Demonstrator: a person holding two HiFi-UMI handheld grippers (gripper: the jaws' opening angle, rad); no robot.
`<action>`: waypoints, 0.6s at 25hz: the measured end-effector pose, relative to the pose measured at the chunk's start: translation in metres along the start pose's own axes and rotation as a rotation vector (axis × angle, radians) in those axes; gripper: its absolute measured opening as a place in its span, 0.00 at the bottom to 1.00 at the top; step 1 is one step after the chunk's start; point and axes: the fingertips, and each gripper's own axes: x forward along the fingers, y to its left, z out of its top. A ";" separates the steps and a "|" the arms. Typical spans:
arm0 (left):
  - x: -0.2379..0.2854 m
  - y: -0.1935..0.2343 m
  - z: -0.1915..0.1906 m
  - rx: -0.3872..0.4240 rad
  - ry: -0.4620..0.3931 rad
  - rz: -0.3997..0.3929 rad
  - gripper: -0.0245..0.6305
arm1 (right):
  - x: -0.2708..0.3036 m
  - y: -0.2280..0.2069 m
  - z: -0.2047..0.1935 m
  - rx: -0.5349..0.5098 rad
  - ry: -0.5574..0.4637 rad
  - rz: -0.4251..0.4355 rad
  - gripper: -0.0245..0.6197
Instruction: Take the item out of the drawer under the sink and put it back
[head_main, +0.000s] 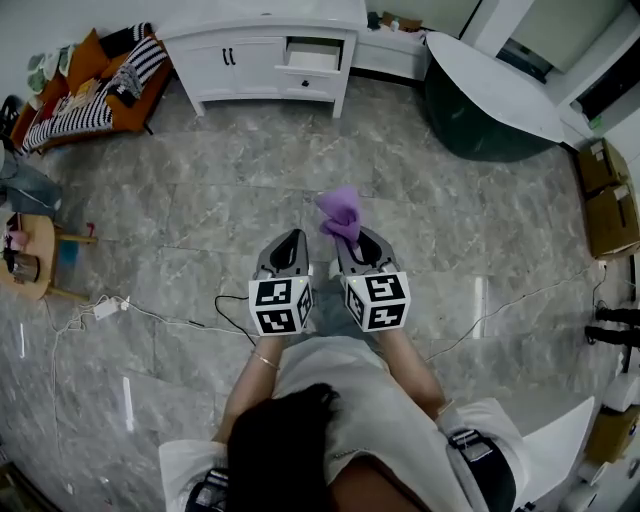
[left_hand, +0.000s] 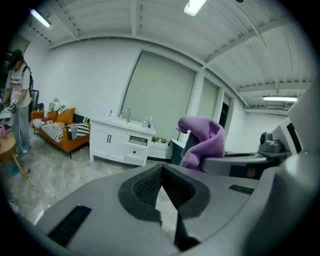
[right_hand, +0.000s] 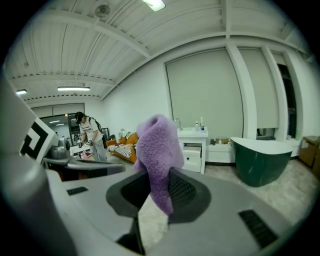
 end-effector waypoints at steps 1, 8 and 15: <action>0.004 0.003 0.004 0.005 -0.002 0.005 0.04 | 0.006 -0.001 0.005 -0.005 -0.006 0.003 0.19; 0.047 0.010 0.017 0.016 0.008 0.012 0.04 | 0.047 -0.029 0.017 0.020 0.000 0.006 0.19; 0.106 0.012 0.046 0.009 0.010 0.014 0.04 | 0.090 -0.065 0.041 0.012 0.011 0.021 0.19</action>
